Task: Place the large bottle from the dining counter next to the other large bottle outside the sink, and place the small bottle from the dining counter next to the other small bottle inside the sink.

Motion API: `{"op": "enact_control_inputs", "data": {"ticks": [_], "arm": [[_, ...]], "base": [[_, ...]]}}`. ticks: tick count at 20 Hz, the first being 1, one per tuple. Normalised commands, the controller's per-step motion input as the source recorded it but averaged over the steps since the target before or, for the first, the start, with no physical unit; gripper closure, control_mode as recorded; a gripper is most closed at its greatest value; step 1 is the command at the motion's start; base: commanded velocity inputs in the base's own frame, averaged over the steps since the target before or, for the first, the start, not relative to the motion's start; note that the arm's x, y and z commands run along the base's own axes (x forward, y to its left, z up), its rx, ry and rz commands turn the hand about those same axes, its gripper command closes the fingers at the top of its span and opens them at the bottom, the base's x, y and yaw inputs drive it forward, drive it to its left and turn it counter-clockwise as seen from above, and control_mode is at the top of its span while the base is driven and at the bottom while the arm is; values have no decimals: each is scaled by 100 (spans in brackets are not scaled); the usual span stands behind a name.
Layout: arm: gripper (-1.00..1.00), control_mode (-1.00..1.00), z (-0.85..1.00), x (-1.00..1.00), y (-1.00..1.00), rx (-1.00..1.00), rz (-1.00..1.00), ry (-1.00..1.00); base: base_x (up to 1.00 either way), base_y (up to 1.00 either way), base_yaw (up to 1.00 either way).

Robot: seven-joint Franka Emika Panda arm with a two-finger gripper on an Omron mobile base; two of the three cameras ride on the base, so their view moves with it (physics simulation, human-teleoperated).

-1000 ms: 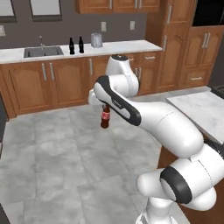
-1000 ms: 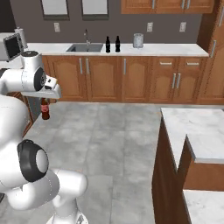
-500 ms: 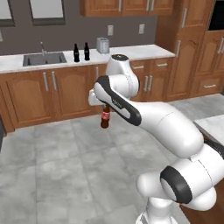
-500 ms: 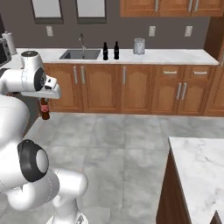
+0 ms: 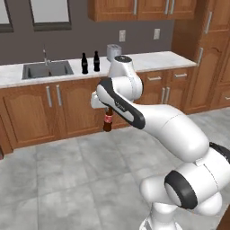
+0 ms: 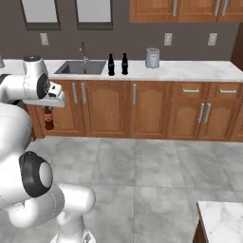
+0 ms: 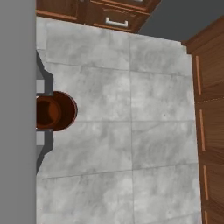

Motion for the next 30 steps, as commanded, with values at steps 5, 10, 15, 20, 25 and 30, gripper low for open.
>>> {"op": "enact_control_inputs", "data": {"ticks": [5,10,15,20,25,30], "arm": [[100,100,0,0,0,0,0,0],[100,100,0,0,0,0,0,0],[100,100,0,0,0,0,0,0],[100,100,0,0,0,0,0,0],[100,100,0,0,0,0,0,0],[100,100,0,0,0,0,0,0]], "base": [[100,26,0],[100,30,0],[100,42,-1],[100,48,-5],[95,58,-6],[97,40,-5]]}}
